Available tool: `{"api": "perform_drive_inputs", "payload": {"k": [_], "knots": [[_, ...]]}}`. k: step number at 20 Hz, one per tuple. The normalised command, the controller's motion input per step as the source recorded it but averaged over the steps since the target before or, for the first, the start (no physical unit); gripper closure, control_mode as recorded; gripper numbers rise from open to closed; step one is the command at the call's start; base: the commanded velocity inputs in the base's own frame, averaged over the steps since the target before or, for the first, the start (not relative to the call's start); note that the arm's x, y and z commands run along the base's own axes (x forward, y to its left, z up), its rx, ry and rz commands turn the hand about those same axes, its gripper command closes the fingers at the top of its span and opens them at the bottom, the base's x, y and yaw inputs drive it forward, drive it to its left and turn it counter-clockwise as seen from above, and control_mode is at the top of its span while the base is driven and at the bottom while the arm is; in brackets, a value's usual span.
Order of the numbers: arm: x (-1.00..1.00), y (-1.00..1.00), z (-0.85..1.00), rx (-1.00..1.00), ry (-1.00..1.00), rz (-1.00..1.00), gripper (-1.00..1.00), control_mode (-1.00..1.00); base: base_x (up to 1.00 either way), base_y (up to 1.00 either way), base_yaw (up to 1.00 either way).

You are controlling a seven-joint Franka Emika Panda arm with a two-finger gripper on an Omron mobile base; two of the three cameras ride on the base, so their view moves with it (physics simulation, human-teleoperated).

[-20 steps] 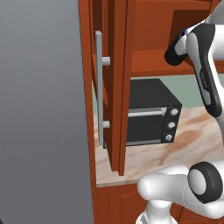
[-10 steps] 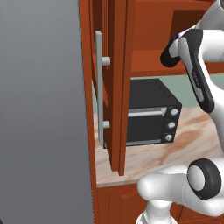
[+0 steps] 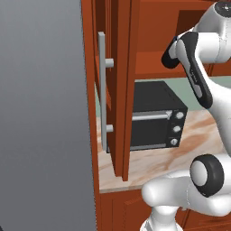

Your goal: Pick the water bottle, water bottle, beer from the counter and place them in the open cabinet.

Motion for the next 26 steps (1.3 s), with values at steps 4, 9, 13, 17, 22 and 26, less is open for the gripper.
{"api": "perform_drive_inputs", "payload": {"k": [4,9,13,17,22,26], "knots": [[0.42,-0.02,-0.07,0.00,0.00,0.00,1.00,-1.00,0.00,0.00,0.00],[0.37,-0.03,-0.08,0.00,0.00,0.00,1.00,-1.00,0.00,0.00,0.00],[0.28,-0.04,-0.13,0.00,0.00,0.00,1.00,-1.00,0.00,0.00,0.00],[0.25,0.00,-0.20,0.00,0.00,0.00,1.00,-1.00,0.00,0.00,0.00],[0.25,0.00,-0.16,0.00,0.00,0.00,1.00,-1.00,0.00,0.00,0.00],[0.22,0.00,-0.08,0.00,0.00,0.00,1.00,-1.00,0.00,0.00,0.00]]}}
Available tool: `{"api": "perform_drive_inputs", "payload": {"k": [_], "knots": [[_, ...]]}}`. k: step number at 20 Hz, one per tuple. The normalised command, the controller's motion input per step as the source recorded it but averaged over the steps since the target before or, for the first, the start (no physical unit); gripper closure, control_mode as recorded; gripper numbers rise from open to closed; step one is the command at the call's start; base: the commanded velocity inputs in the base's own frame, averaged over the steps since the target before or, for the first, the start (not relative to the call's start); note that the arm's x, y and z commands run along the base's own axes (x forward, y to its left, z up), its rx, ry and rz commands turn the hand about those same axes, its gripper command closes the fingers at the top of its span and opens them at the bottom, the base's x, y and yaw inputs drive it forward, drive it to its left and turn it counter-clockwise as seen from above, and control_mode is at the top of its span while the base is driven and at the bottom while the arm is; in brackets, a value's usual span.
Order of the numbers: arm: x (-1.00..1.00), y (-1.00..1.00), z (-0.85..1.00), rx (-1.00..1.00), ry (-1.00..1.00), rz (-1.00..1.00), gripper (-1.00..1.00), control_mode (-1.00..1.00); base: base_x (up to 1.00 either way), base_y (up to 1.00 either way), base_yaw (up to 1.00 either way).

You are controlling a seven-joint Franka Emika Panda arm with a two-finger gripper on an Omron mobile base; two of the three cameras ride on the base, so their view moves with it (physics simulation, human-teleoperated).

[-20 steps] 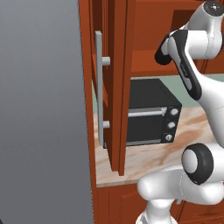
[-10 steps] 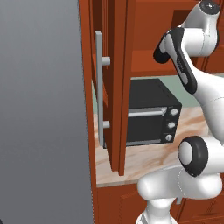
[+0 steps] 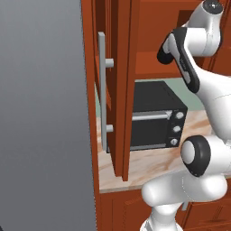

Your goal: Pick the water bottle, water bottle, beer from the counter and place them in the open cabinet.

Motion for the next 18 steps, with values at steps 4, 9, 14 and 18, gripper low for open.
{"api": "perform_drive_inputs", "payload": {"k": [4,9,14,18], "knots": [[0.24,0.00,-0.12,0.00,0.00,0.00,1.00,-1.00,0.00,0.00,0.00],[0.24,0.00,-0.10,0.00,0.00,0.00,-1.00,-1.00,0.00,0.00,0.00],[0.22,0.00,-0.07,0.00,0.00,0.00,-1.00,-1.00,0.00,0.00,0.00],[0.18,0.00,-0.01,0.00,0.00,0.00,-1.00,-1.00,0.00,0.00,0.00]]}}
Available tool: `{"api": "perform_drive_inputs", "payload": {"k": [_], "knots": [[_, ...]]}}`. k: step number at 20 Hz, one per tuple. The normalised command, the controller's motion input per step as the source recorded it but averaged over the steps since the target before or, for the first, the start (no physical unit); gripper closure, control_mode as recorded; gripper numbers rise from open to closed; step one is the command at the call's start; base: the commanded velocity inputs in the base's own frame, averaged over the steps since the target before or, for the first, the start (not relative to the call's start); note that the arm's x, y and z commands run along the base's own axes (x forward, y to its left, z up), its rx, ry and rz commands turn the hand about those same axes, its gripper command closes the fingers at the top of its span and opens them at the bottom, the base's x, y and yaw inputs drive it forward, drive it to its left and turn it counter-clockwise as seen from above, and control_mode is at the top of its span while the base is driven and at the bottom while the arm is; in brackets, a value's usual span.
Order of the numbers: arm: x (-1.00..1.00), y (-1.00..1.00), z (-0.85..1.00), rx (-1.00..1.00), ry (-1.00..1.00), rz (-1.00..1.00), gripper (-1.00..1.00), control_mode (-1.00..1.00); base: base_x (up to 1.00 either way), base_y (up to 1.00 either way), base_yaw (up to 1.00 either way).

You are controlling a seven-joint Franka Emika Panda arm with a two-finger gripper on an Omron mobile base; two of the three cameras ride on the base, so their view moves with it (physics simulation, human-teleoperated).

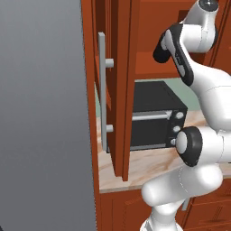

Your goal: Pick the water bottle, water bottle, beer from the counter and place them in the open cabinet.

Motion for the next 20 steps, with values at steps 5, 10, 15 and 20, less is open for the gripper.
{"api": "perform_drive_inputs", "payload": {"k": [5,10,15,20], "knots": [[0.19,0.00,0.00,0.00,0.00,0.00,-1.00,-1.00,0.00,0.00,0.00],[0.18,0.00,-0.02,0.00,0.00,0.00,-1.00,-1.00,0.00,0.00,0.00],[0.06,0.00,-0.21,0.00,-0.01,-0.01,-1.00,-1.00,0.00,0.00,0.00],[0.00,0.02,-0.49,0.00,-0.11,-0.01,-1.00,-1.00,0.00,0.00,0.00]]}}
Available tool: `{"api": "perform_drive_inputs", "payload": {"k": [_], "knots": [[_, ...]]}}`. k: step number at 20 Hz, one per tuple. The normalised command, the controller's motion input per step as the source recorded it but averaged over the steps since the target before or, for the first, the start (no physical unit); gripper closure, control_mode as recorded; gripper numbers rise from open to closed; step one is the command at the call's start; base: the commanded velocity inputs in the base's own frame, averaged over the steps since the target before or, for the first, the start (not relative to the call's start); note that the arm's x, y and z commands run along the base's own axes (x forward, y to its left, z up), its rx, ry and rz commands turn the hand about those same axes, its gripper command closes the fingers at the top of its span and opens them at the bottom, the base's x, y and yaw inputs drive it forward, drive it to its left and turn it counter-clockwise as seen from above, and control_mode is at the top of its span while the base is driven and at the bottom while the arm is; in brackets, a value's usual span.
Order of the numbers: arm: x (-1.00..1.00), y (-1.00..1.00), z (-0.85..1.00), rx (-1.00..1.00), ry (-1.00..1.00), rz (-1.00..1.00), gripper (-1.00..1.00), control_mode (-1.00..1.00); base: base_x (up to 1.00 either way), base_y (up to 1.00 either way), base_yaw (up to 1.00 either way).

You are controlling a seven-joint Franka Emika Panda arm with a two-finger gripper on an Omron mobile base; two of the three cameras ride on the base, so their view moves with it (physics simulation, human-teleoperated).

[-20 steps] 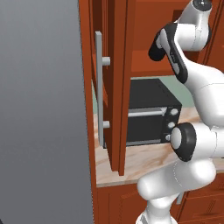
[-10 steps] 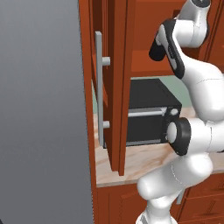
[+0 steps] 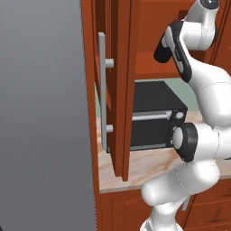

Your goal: Pick the water bottle, water bottle, beer from the counter and place them in the open cabinet.

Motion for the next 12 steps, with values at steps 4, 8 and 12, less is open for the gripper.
{"api": "perform_drive_inputs", "payload": {"k": [4,8,12], "knots": [[0.00,0.09,-0.47,0.00,-0.20,0.00,-1.00,-1.00,0.00,0.00,0.00],[0.12,0.20,-0.35,0.00,-0.27,0.00,-1.00,-1.00,0.00,0.00,0.00],[0.30,0.22,-0.25,0.00,-0.29,0.00,-1.00,-1.00,0.00,0.00,0.00]]}}
